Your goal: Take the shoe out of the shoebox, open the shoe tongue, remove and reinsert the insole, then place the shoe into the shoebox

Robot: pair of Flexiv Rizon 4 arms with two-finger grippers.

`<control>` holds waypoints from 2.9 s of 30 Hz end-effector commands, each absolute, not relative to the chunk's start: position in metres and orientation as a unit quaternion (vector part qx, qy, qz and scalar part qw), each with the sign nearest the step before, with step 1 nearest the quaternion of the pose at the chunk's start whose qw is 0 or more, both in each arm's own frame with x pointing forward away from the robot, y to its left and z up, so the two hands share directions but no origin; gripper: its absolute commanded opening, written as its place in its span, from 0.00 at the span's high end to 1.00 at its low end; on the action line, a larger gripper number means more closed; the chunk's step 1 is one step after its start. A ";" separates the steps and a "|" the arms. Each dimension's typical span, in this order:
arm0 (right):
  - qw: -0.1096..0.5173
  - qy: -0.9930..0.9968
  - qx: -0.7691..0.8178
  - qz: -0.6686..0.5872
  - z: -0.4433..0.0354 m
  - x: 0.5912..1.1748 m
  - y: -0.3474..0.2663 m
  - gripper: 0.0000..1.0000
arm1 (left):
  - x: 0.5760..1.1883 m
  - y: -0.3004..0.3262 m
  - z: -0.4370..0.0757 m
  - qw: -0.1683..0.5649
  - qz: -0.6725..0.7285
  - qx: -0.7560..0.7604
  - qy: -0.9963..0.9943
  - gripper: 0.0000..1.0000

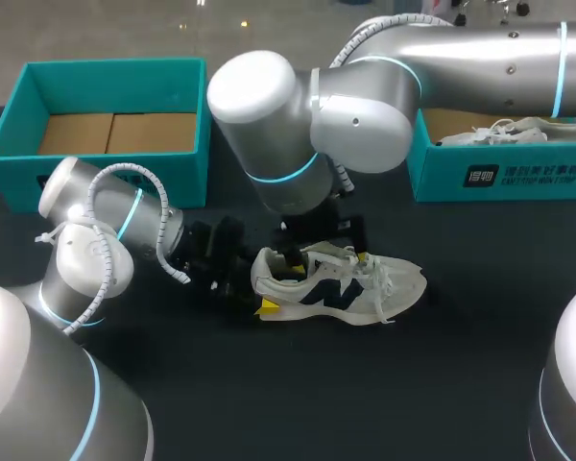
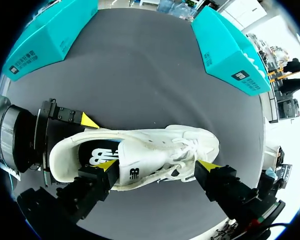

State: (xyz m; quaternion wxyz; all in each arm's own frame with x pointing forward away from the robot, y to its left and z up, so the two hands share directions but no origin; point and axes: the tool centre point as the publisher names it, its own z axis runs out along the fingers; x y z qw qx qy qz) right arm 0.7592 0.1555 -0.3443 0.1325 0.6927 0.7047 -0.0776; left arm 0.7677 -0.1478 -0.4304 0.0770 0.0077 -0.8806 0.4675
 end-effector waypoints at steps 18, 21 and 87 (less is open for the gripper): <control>0.147 0.663 0.724 -0.123 -0.342 0.783 0.110 0.00 | 0.769 -0.147 -0.432 0.077 0.467 0.008 -0.881 1.00; 0.131 0.655 0.736 -0.108 -0.333 0.784 0.103 0.00 | 0.769 -0.147 -0.432 0.077 0.467 0.008 -0.881 1.00; -0.023 0.606 0.794 -0.041 -0.302 0.746 0.118 0.65 | 0.769 -0.147 -0.432 0.077 0.467 0.008 -0.881 1.00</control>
